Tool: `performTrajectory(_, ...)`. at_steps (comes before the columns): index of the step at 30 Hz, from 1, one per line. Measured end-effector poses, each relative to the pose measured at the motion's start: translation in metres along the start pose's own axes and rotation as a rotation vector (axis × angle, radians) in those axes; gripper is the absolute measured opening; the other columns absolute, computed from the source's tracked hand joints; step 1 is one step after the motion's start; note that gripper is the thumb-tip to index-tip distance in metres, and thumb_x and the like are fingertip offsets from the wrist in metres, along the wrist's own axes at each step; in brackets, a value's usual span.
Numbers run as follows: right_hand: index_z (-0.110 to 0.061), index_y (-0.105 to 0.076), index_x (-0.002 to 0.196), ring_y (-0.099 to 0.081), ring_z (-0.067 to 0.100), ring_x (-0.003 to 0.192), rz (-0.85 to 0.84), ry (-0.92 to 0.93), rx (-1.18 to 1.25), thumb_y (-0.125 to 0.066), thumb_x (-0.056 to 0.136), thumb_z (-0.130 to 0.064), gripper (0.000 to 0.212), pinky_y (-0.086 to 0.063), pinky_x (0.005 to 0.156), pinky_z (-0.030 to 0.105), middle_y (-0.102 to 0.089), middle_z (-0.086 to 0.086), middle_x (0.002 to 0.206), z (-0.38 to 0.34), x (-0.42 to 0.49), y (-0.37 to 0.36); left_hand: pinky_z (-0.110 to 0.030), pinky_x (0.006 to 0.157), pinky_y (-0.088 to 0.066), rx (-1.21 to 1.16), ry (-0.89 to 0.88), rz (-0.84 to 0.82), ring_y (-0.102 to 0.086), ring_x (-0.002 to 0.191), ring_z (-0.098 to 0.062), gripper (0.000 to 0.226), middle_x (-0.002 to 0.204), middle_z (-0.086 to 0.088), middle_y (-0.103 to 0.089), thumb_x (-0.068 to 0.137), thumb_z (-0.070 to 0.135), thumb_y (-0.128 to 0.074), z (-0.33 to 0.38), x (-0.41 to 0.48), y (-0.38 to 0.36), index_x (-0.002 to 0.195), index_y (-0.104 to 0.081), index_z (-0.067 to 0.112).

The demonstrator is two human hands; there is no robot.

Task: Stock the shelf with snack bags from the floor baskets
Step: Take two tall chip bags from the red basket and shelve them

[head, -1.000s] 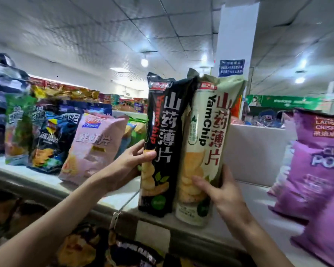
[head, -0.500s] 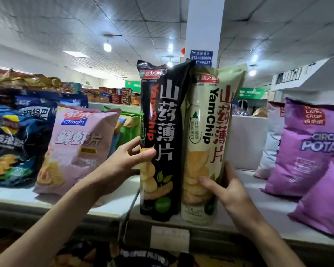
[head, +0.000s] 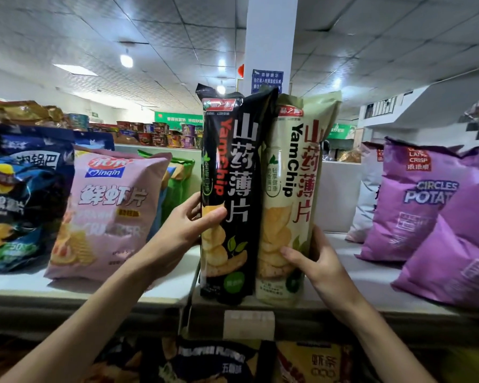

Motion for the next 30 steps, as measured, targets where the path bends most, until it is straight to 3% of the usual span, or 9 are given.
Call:
performTrajectory(6,-0.023,-0.050,0.126,-0.069,0.005,0.102,-0.025,-0.037,-0.001,-0.071,0.077,-0.022,0.053,-0.055,0.077,0.018,-0.073,-0.009,0.110,-0.001,0.003,0.006,-0.019,0.071,-0.054,0.009,-0.028,0.041,-0.068,0.105,-0.008,0.044,0.119,0.004,-0.072,0.081,0.027,-0.066,-0.003,0.007,-0.005,0.124,-0.060,0.023)
performTrajectory(11,-0.024,-0.049,0.127,-0.068,0.005,0.105,-0.049,-0.053,-0.014,-0.070,0.078,-0.023,0.054,-0.055,0.080,0.019,-0.072,-0.011,0.112,0.002,0.005,0.010,-0.021,0.074,-0.055,0.021,-0.040,0.024,-0.068,0.108,-0.011,0.043,0.122,0.002,-0.070,0.086,0.026,-0.071,-0.007,0.008,-0.004,0.127,-0.059,0.022)
performTrajectory(18,-0.024,-0.048,0.129,-0.068,0.005,0.106,-0.061,-0.052,-0.013,-0.071,0.077,-0.027,0.057,-0.055,0.080,0.020,-0.072,-0.011,0.113,0.007,0.007,0.010,-0.028,0.082,-0.054,0.067,-0.050,0.038,-0.064,0.117,-0.017,0.059,0.128,0.001,-0.066,0.074,0.046,-0.070,-0.009,0.008,-0.002,0.128,-0.058,0.026)
performTrajectory(23,-0.029,-0.046,0.132,-0.065,0.005,0.110,-0.066,-0.037,-0.036,-0.078,0.078,-0.032,0.062,-0.055,0.083,0.018,-0.070,-0.016,0.115,0.006,0.005,0.011,-0.042,0.101,-0.049,0.130,-0.042,0.046,-0.063,0.118,-0.012,0.057,0.125,0.008,-0.067,0.071,0.055,-0.070,-0.011,0.007,0.001,0.124,-0.057,0.040)
performTrajectory(25,-0.034,-0.040,0.139,-0.061,0.000,0.115,-0.047,-0.021,-0.081,-0.079,0.071,-0.046,0.080,-0.054,0.084,0.015,-0.065,-0.020,0.121,0.001,0.003,0.010,-0.039,0.099,-0.050,0.173,-0.036,0.085,-0.064,0.114,-0.007,0.074,0.122,0.011,-0.065,0.062,0.070,-0.072,-0.008,0.004,0.003,0.129,-0.050,0.048)
performTrajectory(27,-0.037,-0.028,0.148,-0.050,-0.003,0.125,0.009,0.019,-0.151,-0.072,0.065,-0.058,0.097,-0.050,0.088,0.013,-0.051,-0.023,0.137,-0.007,0.001,0.010,-0.030,0.093,-0.049,0.225,-0.060,0.110,-0.060,0.112,0.006,0.107,0.125,0.019,-0.056,0.047,0.086,-0.068,-0.002,-0.001,0.004,0.142,-0.037,0.046)
performTrajectory(29,-0.038,-0.017,0.153,-0.035,0.000,0.138,0.096,0.077,-0.228,-0.066,0.064,-0.066,0.106,-0.040,0.105,0.023,-0.033,-0.021,0.150,-0.017,-0.003,0.011,-0.027,0.093,-0.048,0.246,-0.099,0.119,-0.054,0.108,0.020,0.120,0.128,0.025,-0.049,0.044,0.091,-0.064,0.005,-0.006,0.006,0.148,-0.026,0.045)
performTrajectory(30,-0.038,-0.013,0.154,-0.028,0.001,0.142,0.136,0.107,-0.262,-0.064,0.064,-0.069,0.107,-0.034,0.110,0.029,-0.027,-0.019,0.155,-0.022,-0.005,0.011,-0.034,0.098,-0.048,0.246,-0.116,0.132,-0.052,0.114,0.017,0.120,0.136,0.022,-0.048,0.046,0.091,-0.063,0.008,-0.009,0.007,0.150,-0.024,0.045)
Point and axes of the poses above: each hand's wrist, its own x-axis towards the middle knuckle, its own y-axis out of the back of the hand, z = x × y, the point moved 2 cm from there along x, towards the middle knuckle
